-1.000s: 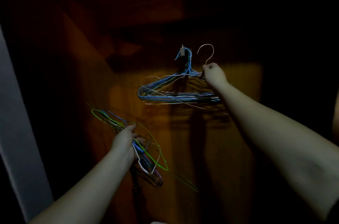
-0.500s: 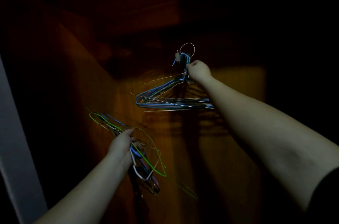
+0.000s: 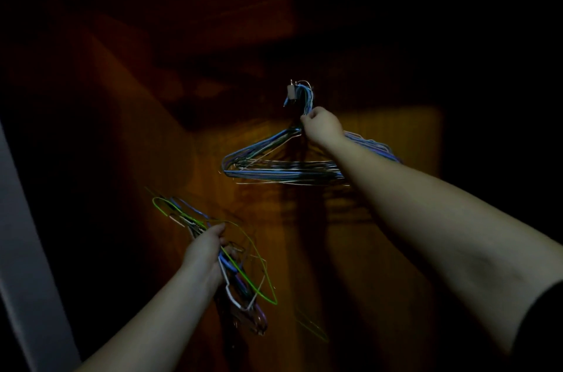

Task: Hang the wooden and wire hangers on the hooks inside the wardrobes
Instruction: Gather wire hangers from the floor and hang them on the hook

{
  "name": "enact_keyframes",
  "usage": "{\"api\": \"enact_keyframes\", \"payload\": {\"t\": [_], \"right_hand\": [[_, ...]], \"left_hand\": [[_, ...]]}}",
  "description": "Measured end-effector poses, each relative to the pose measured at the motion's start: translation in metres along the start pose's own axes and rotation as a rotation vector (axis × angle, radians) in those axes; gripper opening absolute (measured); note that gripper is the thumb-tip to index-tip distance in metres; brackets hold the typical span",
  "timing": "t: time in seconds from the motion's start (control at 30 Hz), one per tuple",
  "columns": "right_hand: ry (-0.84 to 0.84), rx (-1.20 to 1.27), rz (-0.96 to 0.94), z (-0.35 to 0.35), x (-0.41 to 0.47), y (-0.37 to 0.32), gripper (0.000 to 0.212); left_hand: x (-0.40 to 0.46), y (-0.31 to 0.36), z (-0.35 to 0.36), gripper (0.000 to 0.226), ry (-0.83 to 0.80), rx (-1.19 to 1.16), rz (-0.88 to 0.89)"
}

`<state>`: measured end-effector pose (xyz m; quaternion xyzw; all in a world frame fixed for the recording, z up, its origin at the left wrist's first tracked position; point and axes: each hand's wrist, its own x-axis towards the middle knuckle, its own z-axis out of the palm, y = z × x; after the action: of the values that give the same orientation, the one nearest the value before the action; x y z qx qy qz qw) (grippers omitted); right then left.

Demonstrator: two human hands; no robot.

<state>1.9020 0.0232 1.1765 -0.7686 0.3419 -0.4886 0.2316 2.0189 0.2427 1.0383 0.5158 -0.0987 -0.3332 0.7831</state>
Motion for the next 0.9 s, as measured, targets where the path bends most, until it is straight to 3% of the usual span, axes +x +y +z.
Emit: {"api": "enact_keyframes", "payload": {"t": [0.27,0.4,0.47,0.6,0.9], "right_hand": [[0.008,0.035,-0.015,0.011,-0.001,0.006,0.026],[0.014,0.026,-0.007,0.011,0.001,0.005,0.030],[0.011,-0.012,0.000,0.010,0.003,0.005,0.030],[-0.012,-0.074,0.028,0.006,0.008,0.003,0.033],[-0.013,-0.232,0.085,-0.003,0.017,-0.001,0.037]], "left_hand": [[0.000,-0.006,-0.002,0.008,0.005,-0.024,-0.033],[0.002,-0.007,-0.003,0.040,0.048,0.015,-0.001],[0.001,-0.008,-0.005,0.038,0.060,0.018,0.002],[-0.002,-0.009,-0.006,0.011,0.040,0.012,-0.011],[-0.013,-0.011,-0.007,0.024,0.015,0.055,-0.030]]}}
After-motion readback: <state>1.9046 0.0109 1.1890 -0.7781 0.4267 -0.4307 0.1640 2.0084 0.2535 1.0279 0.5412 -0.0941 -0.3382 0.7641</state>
